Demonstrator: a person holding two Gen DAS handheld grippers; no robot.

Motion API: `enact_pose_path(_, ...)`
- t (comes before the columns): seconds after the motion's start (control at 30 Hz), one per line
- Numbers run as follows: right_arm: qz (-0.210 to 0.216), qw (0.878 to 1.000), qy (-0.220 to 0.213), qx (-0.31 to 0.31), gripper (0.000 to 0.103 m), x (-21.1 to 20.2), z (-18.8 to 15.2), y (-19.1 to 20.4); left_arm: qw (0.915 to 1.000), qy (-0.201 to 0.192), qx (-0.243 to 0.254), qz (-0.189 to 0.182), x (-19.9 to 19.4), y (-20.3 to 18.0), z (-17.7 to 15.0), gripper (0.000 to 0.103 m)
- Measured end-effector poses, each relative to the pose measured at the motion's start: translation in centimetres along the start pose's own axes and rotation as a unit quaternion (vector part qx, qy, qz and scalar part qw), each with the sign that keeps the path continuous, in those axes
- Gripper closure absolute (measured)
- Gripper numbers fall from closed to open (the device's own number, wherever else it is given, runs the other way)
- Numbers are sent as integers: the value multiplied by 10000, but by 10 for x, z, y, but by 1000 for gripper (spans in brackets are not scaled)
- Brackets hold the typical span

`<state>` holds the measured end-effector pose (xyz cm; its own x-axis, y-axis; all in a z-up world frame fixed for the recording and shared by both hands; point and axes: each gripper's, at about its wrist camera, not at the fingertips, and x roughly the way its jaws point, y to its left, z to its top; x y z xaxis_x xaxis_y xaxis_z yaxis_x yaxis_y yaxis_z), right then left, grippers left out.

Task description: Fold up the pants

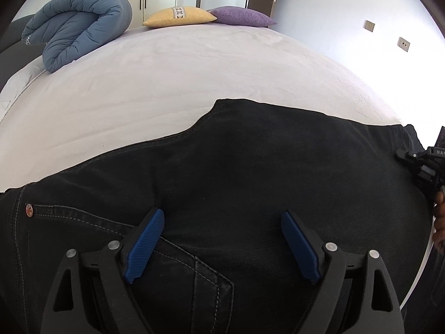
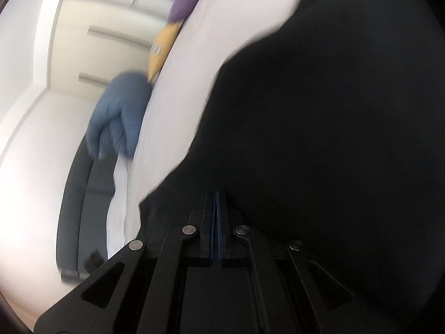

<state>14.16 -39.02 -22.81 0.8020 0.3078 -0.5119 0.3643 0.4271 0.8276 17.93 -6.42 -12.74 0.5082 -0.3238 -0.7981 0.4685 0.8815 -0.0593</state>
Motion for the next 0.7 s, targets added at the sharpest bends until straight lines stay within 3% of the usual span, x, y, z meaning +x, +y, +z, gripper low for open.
enact_pose_path(0.17, -116, 9953, -808, 513, 103, -71, 27, -56, 10000, -7, 26, 72, -2, -4, -2, 15)
enact_pose_path(0.3, -245, 9923, -1111, 493, 103, -98, 19, -69, 9999, 32, 6, 136, -4, -8, -1, 15)
enact_pose_path(0.4, -214, 9866, -1378, 846, 103, -117, 14, -83, 9995, 165, -121, 248, -13, -14, 10, 16)
enact_pose_path(0.5, -193, 9848, -1430, 967, 103, -124, 15, -90, 9974, -153, -593, -370, -27, -24, 26, 16)
enact_pose_path(0.6, -556, 9852, -1479, 667, 103, -125, 12, -85, 9910, -83, -753, -1106, -11, -58, 47, 20)
enact_pose_path(0.67, -637, 9847, -1505, 610, 103, -130, 13, -88, 9842, 152, -643, -1645, 14, -90, 55, 46)
enact_pose_path(0.7, -637, 9848, -1489, 632, 103, -123, 13, -85, 9829, 380, -539, -1717, 29, -104, 55, 54)
